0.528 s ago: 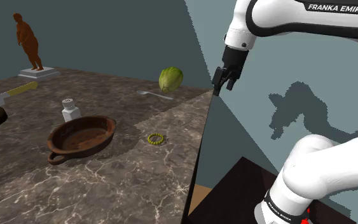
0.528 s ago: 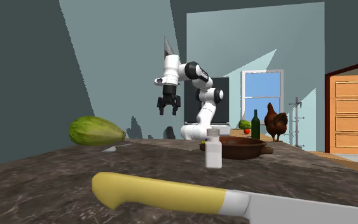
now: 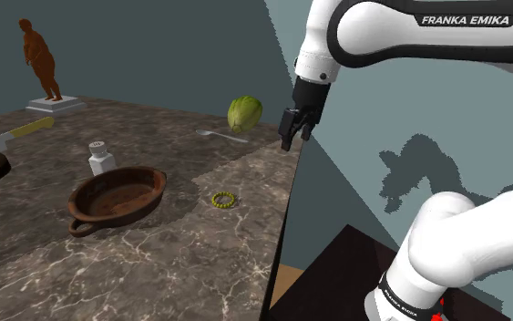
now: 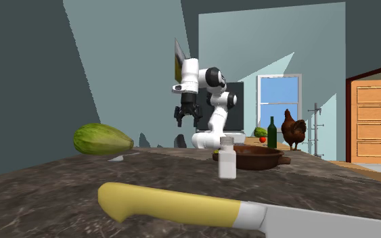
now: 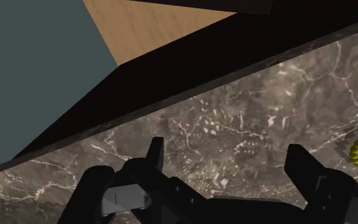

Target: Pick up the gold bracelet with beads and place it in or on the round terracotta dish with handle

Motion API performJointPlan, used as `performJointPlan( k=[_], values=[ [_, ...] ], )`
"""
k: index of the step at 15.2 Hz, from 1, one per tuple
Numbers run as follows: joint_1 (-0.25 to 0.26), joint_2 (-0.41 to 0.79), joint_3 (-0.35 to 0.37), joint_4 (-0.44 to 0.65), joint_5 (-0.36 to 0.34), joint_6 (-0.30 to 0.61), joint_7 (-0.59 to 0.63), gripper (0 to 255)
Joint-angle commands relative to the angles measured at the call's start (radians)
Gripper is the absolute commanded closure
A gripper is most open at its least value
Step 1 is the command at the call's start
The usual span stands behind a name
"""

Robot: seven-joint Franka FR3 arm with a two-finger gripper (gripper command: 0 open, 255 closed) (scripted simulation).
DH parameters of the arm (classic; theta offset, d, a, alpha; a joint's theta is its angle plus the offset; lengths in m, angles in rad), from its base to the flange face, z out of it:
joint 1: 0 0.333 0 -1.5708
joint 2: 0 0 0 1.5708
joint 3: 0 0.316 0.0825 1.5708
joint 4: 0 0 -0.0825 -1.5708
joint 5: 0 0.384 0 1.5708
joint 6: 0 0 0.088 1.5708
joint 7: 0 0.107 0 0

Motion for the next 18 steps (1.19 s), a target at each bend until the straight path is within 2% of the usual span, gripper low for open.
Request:
performJointPlan(
  k=[1,8,14,18],
  values=[
    [0.020,0.029,0.033,0.004,0.020,0.029,0.016,0],
    [0.080,0.153,0.156,0.045,0.074,0.127,0.077,0],
    [0.118,0.281,0.264,0.110,0.091,0.206,0.134,0],
    [0.121,0.299,0.278,0.083,0.092,0.251,0.139,0]
  ],
)
